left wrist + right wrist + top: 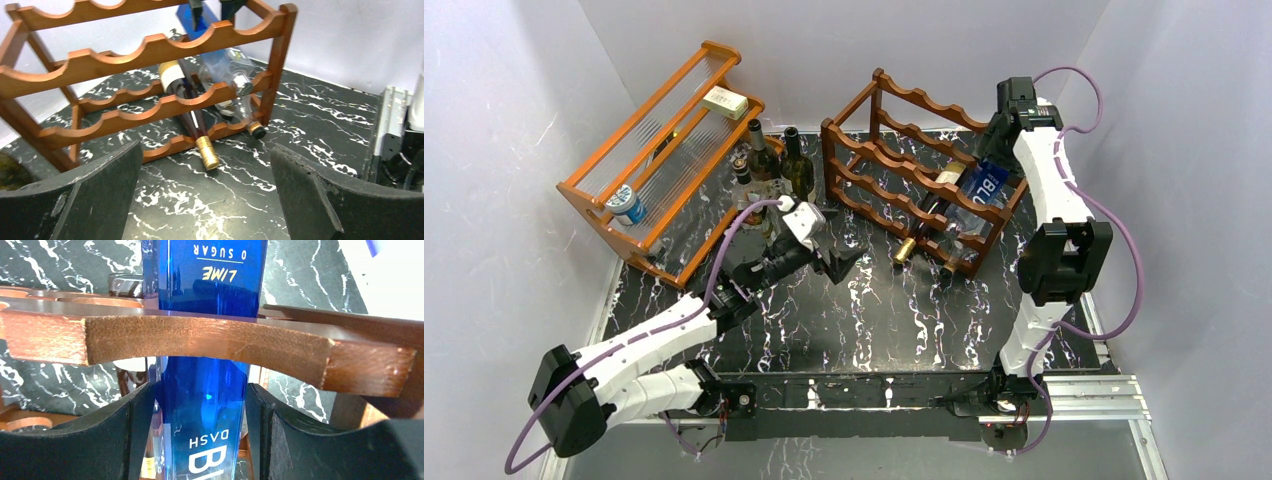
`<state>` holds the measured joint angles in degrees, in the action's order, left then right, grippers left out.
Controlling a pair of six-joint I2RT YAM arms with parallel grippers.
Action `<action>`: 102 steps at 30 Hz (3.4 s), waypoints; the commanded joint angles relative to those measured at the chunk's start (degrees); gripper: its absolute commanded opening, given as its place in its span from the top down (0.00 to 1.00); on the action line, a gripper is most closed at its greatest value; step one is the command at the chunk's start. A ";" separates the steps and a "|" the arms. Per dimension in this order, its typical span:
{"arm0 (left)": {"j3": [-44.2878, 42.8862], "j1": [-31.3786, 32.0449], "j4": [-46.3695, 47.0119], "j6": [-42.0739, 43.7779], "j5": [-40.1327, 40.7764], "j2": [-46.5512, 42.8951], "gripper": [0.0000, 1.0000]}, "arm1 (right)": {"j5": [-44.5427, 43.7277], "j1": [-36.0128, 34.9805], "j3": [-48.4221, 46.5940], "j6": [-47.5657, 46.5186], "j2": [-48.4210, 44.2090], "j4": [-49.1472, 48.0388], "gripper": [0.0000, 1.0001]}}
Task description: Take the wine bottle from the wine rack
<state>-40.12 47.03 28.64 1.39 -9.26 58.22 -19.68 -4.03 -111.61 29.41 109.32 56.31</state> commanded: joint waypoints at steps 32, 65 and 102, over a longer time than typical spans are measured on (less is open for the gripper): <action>-16.40 21.18 55.78 16.90 25.27 56.89 0.37 | 19.68 6.89 -1.70 -3.46 -1.30 5.54 0.68; -33.41 21.96 48.05 20.76 27.60 63.42 0.92 | 23.39 7.37 0.31 -5.05 -4.64 5.72 0.66; -16.57 26.52 33.40 -4.11 31.72 46.38 1.00 | 26.93 7.37 8.35 -9.65 -13.20 7.70 0.02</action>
<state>-58.67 72.18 64.16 -1.23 22.52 107.87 9.21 1.78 -105.08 22.04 99.24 60.77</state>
